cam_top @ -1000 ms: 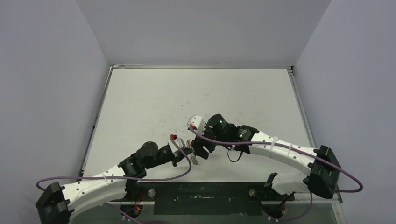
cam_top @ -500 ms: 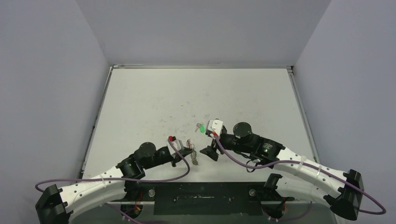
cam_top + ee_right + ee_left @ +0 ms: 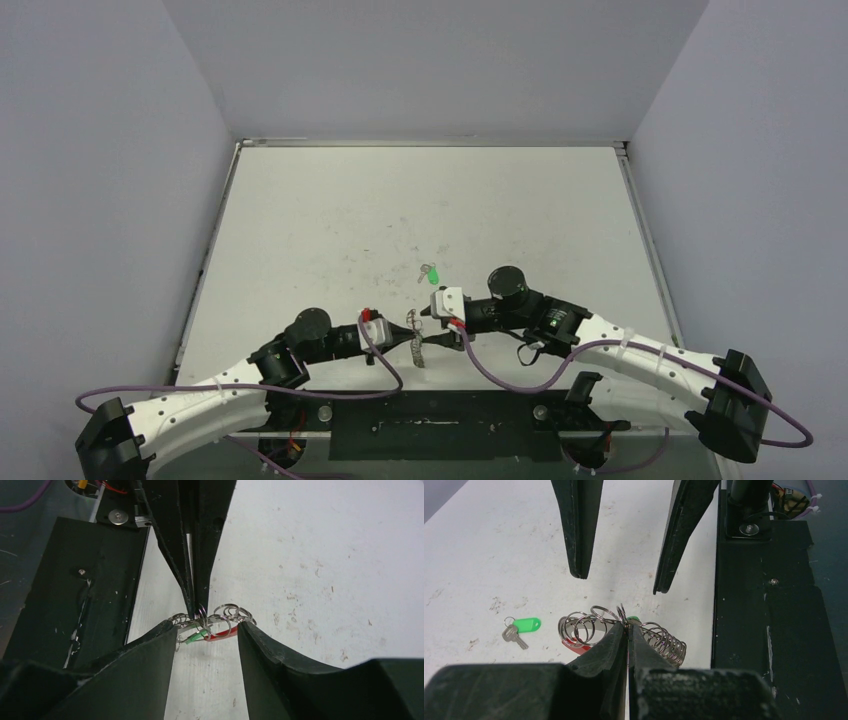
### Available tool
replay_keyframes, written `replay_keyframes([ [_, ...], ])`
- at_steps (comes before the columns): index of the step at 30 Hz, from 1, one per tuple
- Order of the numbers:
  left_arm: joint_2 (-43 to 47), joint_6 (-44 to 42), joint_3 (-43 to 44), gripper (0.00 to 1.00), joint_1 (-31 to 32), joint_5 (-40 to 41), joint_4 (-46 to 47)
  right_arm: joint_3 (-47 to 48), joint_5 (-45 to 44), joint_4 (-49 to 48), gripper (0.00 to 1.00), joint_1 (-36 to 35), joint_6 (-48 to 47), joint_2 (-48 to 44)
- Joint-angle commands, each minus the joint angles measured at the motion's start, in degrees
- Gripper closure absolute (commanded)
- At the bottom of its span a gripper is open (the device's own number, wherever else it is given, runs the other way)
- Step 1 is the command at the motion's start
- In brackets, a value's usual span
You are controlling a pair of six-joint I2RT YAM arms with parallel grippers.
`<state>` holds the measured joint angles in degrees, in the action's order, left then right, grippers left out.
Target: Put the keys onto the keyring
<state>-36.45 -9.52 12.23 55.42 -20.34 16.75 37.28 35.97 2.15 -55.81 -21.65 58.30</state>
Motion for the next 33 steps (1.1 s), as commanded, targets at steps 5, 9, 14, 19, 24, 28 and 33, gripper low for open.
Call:
replay_keyframes([
  [5,0.06,-1.49,0.60,1.00,0.30,-3.48,5.46,-3.93,7.72,-8.98,0.58,0.04,-8.67,-1.87],
  [9,-0.19,-0.94,0.60,1.00,0.39,-3.81,6.24,-4.68,7.51,-9.45,0.60,0.09,-8.82,-1.21],
  [14,-0.50,-0.74,0.47,1.00,0.61,-4.16,7.24,-5.61,7.19,-13.02,0.64,0.01,-7.19,0.15],
  [19,-0.90,-0.82,0.48,1.00,0.74,-4.18,7.60,-5.54,7.53,-14.21,0.72,-0.18,-6.70,1.08],
  [24,-0.99,-0.60,0.26,1.00,0.94,-4.19,8.25,-5.53,7.36,-12.96,0.87,-0.18,-7.15,1.64],
  [28,-1.00,-0.71,0.16,1.00,0.96,-3.96,8.39,-5.76,7.03,-12.21,0.99,-0.17,-7.70,1.40],
  [33,-0.91,-1.01,0.03,1.00,0.95,-3.63,8.52,-5.13,6.39,-10.10,1.00,-0.18,-7.83,1.07],
])
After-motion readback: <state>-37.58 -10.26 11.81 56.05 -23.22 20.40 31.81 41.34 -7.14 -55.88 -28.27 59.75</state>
